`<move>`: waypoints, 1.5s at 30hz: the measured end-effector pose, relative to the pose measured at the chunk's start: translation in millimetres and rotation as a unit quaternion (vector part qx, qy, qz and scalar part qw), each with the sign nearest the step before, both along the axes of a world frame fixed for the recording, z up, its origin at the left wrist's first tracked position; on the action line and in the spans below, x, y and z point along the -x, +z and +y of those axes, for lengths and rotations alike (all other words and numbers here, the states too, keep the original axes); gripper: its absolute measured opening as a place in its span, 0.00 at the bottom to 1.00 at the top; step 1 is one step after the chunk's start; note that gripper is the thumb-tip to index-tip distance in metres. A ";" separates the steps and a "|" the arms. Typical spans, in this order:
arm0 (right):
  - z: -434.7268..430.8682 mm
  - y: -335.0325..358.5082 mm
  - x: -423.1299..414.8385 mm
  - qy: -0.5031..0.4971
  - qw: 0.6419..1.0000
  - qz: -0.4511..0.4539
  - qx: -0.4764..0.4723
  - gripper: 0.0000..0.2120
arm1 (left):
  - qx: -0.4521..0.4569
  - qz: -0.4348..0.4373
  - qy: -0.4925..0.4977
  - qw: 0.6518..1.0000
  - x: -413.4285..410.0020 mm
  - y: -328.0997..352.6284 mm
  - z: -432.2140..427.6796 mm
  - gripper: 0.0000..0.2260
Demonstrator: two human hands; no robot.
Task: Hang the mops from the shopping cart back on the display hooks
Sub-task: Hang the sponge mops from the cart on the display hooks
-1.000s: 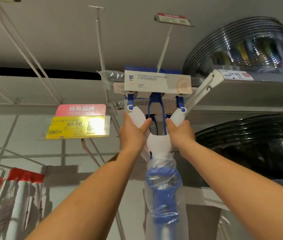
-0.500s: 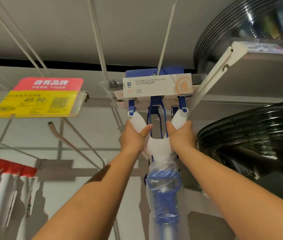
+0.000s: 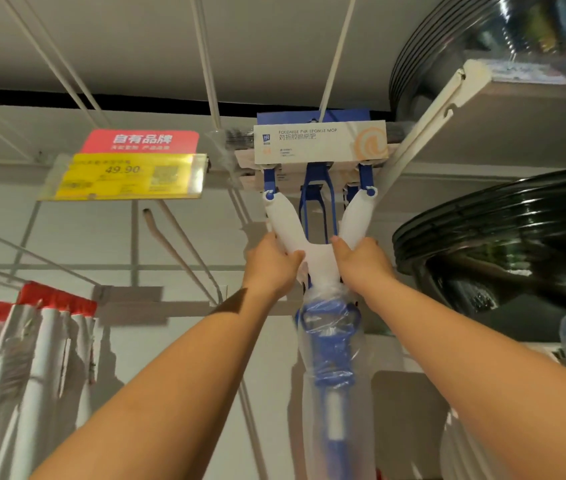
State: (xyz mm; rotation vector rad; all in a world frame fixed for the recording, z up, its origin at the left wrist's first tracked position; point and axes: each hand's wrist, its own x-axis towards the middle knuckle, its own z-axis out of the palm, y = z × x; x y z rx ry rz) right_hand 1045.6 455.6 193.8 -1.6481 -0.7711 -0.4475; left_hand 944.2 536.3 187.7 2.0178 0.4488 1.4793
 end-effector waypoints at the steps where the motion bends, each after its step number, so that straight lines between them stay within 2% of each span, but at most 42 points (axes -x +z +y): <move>1: -4.6 -3.4 5.7 -0.013 1.000 -0.008 0.020 0.24 | -0.022 0.020 0.016 0.999 7.3 -3.5 -3.7 0.20; 4: -20.1 -12.4 26.7 -0.053 0.994 -0.041 0.089 0.19 | -0.076 0.091 0.048 0.992 31.6 -11.7 -14.9 0.21; 7: -34.5 -21.7 56.5 -0.104 0.977 -0.094 0.160 0.18 | -0.109 0.167 0.056 0.978 58.4 -19.6 -27.8 0.19; 12: -55.6 -43.5 107.9 -0.183 0.922 -0.180 0.290 0.18 | -0.120 0.303 0.130 0.936 93.5 -34.5 -34.2 0.18; 15: -68.0 -51.8 131.1 -0.199 0.899 -0.183 0.343 0.17 | -0.152 0.359 0.155 0.908 111.6 -41.9 -40.3 0.14; 18: -80.3 -54.5 148.7 -0.192 0.884 -0.160 0.394 0.17 | -0.199 0.367 0.161 0.894 128.1 -47.5 -47.6 0.07; 20: -88.6 -55.3 158.8 -0.181 0.880 -0.156 0.411 0.17 | -0.209 0.373 0.163 0.889 138.9 -48.6 -52.9 0.08; 26: -112.4 -64.6 181.1 -0.152 0.876 -0.153 0.431 0.14 | -0.196 0.410 0.174 0.873 164.9 -57.4 -71.6 0.08; 32: -136.4 -81.2 188.7 -0.116 0.862 -0.166 0.465 0.19 | -0.163 0.449 0.197 0.856 181.9 -78.5 -99.2 0.10; 36: -156.9 -96.0 195.5 -0.085 0.865 -0.182 0.461 0.14 | -0.137 0.449 0.203 0.859 197.3 -95.1 -126.9 0.10; 39: -174.8 -112.3 212.5 -0.065 0.843 -0.205 0.494 0.12 | -0.126 0.459 0.211 0.854 215.8 -116.5 -147.2 0.09; 42: -184.9 -125.6 232.2 -0.040 0.830 -0.229 0.507 0.05 | -0.121 0.476 0.235 0.839 241.4 -135.2 -159.6 0.12; 45: -188.1 -132.9 257.9 -0.008 0.821 -0.241 0.517 0.07 | -0.100 0.494 0.253 0.826 275.6 -145.2 -168.7 0.12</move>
